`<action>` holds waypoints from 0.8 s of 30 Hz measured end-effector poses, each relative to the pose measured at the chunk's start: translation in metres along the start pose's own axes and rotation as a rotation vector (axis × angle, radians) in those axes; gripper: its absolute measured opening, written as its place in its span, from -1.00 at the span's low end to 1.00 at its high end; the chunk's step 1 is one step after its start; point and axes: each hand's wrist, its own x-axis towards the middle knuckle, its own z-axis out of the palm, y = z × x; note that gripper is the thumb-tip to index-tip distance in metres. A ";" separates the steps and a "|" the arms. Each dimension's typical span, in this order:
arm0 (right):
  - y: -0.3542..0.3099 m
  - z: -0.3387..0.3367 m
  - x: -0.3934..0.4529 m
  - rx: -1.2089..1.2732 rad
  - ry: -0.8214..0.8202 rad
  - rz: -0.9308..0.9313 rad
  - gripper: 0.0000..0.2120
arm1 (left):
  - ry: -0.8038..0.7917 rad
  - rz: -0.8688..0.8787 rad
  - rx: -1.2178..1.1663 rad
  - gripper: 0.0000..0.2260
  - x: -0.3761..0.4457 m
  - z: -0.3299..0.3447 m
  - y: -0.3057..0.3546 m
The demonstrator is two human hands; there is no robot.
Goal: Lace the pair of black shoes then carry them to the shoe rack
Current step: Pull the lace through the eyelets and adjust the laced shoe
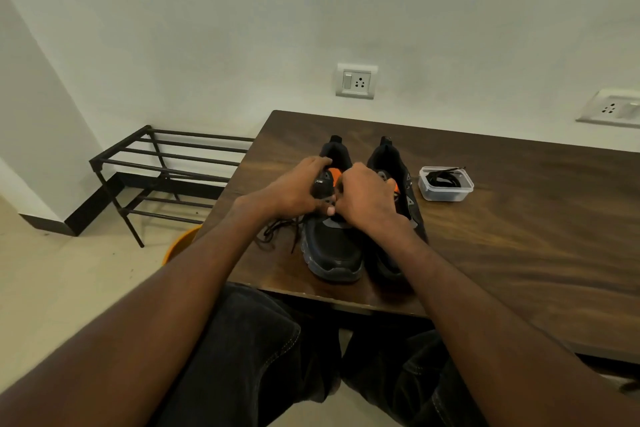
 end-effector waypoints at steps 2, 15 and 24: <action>0.001 0.001 -0.001 0.034 0.014 0.005 -0.82 | -0.051 0.004 -0.007 0.01 0.001 0.004 -0.003; 0.026 -0.006 -0.004 0.065 0.174 0.016 -0.77 | -0.017 -0.027 -0.021 0.02 0.009 0.005 -0.006; 0.018 -0.003 -0.001 -0.038 0.209 0.024 -0.85 | -0.058 -0.026 -0.054 0.05 0.006 0.005 -0.008</action>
